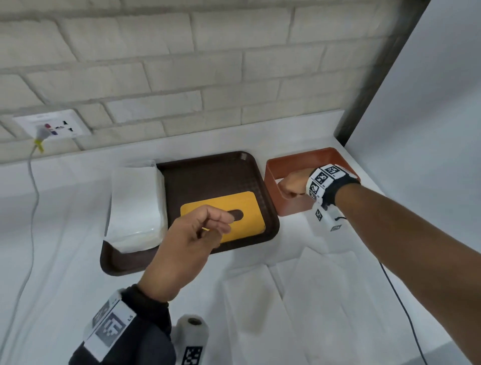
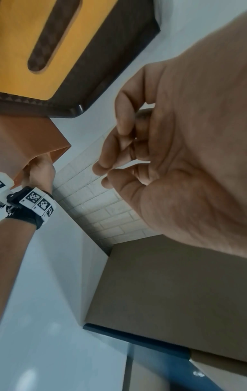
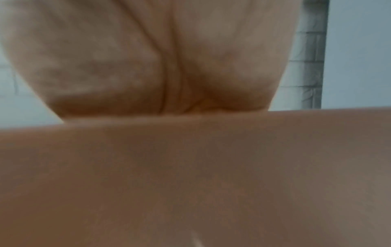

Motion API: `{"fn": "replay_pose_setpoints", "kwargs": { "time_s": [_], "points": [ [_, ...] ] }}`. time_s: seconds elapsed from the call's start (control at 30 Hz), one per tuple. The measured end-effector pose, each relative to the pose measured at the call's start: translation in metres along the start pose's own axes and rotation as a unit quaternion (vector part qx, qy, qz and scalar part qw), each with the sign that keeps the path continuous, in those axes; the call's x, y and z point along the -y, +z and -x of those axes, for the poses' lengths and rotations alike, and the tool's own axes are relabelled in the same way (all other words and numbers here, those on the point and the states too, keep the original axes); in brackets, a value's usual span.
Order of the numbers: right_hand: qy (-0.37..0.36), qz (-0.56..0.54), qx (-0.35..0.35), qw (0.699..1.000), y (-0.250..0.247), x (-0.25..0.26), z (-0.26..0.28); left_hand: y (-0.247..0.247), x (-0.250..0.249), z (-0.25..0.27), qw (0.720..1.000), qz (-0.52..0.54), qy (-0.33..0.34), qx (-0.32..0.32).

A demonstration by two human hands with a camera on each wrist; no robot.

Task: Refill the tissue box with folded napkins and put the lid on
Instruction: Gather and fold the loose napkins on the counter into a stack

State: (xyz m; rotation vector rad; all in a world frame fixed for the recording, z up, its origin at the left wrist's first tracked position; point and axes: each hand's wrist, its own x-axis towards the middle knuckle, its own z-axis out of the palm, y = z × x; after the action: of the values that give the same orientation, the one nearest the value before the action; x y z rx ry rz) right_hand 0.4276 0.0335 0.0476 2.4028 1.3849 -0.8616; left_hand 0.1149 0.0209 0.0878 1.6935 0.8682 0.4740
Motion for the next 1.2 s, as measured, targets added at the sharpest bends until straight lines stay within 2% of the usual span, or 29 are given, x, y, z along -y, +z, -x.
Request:
{"fn": "replay_pose_setpoints", "kwargs": {
  "time_s": [0.07, 0.17, 0.27, 0.33, 0.4, 0.5, 0.6, 0.83, 1.0, 1.1, 1.2],
  "points": [
    [-0.041, -0.048, -0.008, 0.998, -0.003, -0.004, 0.009, -0.007, 0.002, 0.010, 0.999, 0.041, -0.018, 0.010],
    [-0.073, -0.146, -0.082, 0.983, -0.010, -0.019, 0.039, -0.018, 0.010, 0.024, 0.996, 0.077, -0.034, 0.008],
    [-0.084, -0.281, -0.184, 0.938, 0.004, -0.027, 0.084, -0.029, 0.025, 0.039, 0.995, 0.088, -0.048, -0.007],
    [-0.080, -0.319, -0.220, 0.918, 0.029, -0.022, 0.115, -0.035, 0.036, 0.051, 0.994, 0.086, -0.061, -0.020],
    [-0.053, -0.311, -0.196, 0.929, 0.066, -0.011, 0.135, -0.040, 0.049, 0.064, 0.992, 0.092, -0.077, -0.028],
    [0.015, -0.229, -0.129, 0.965, 0.125, 0.014, 0.148, -0.046, 0.069, 0.080, 0.985, 0.119, -0.120, -0.046],
    [0.078, -0.179, -0.094, 0.976, 0.166, 0.040, 0.159, -0.052, 0.090, 0.097, 0.979, 0.128, -0.153, -0.046],
    [0.143, -0.138, -0.130, 0.971, 0.212, 0.074, 0.163, -0.070, 0.122, 0.140, 0.970, 0.148, -0.179, -0.069],
    [0.179, -0.195, -0.126, 0.956, 0.214, 0.080, 0.158, -0.082, 0.135, 0.165, 0.975, 0.128, -0.170, -0.067],
    [0.160, -0.252, -0.155, 0.942, 0.217, 0.082, 0.163, -0.084, 0.142, 0.175, 0.977, 0.124, -0.166, -0.051],
    [0.109, -0.300, -0.189, 0.929, 0.218, 0.086, 0.171, -0.084, 0.146, 0.180, 0.984, 0.083, -0.156, -0.023]
  ]
}}
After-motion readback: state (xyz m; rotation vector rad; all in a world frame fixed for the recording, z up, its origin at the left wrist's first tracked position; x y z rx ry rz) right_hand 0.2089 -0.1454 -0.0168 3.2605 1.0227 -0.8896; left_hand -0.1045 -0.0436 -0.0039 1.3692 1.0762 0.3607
